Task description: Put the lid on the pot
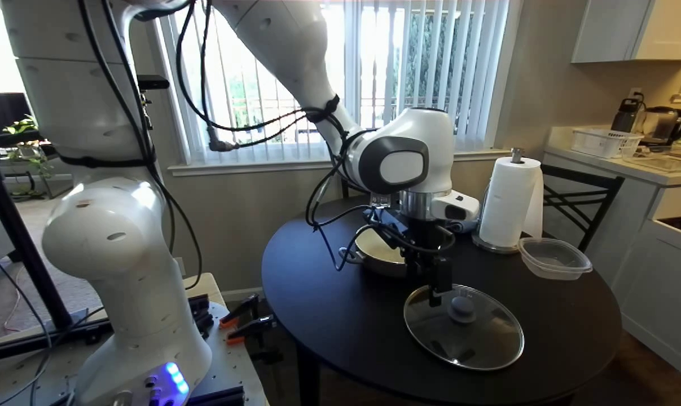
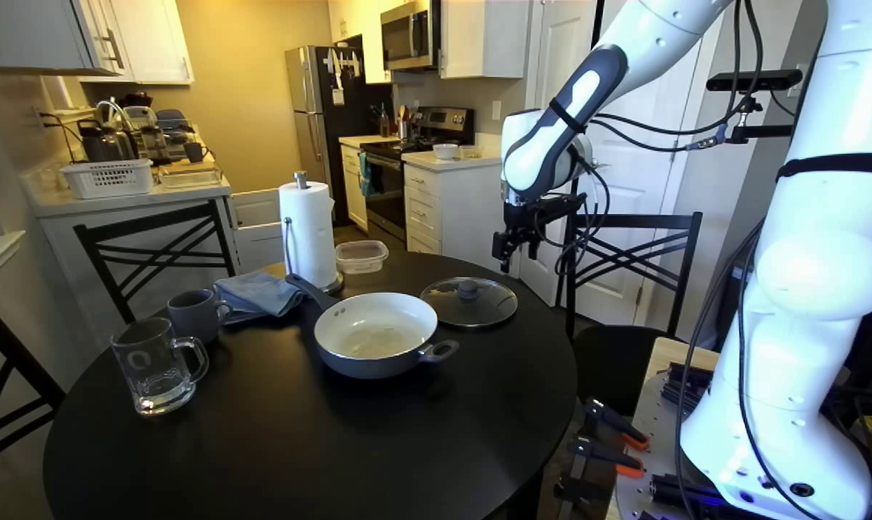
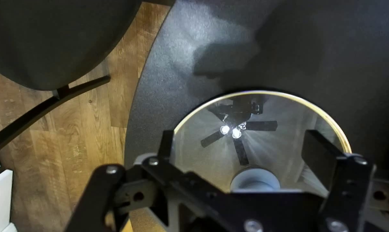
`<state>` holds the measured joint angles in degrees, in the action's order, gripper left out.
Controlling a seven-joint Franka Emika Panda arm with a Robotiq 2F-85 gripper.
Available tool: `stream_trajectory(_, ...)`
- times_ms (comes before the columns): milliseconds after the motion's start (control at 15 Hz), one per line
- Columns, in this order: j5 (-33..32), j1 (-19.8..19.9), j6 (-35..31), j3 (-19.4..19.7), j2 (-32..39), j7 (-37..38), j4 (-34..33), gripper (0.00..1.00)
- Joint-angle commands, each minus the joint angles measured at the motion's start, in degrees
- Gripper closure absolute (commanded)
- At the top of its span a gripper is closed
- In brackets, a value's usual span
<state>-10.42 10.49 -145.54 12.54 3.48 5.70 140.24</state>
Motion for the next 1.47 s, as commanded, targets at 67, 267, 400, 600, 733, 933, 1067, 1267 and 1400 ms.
stream_trajectory(67,7.51,0.56,1.21,-0.98,9.82,-1.96,-9.79,0.00)
stream_trajectory(267,10.66,0.66,2.37,-1.93,14.25,-2.68,-14.47,0.00)
stream_trajectory(400,11.76,0.80,3.05,-2.63,16.87,-3.00,-17.00,0.00)
stream_trajectory(600,11.62,0.83,4.53,-3.09,20.65,-2.99,-20.21,0.00)
stream_trajectory(733,12.11,1.58,5.28,-3.20,22.58,-3.37,-21.75,0.00)
stream_trajectory(933,12.87,2.71,5.54,-3.44,24.83,-3.75,-23.92,0.00)
stream_trajectory(1067,14.07,3.76,5.83,-4.39,25.90,-5.07,-25.34,0.00)
stream_trajectory(1267,16.05,5.08,6.65,-6.11,26.95,-8.31,-26.81,0.00)
stream_trajectory(1400,17.03,5.59,7.98,-6.86,27.79,-9.93,-27.87,0.00)
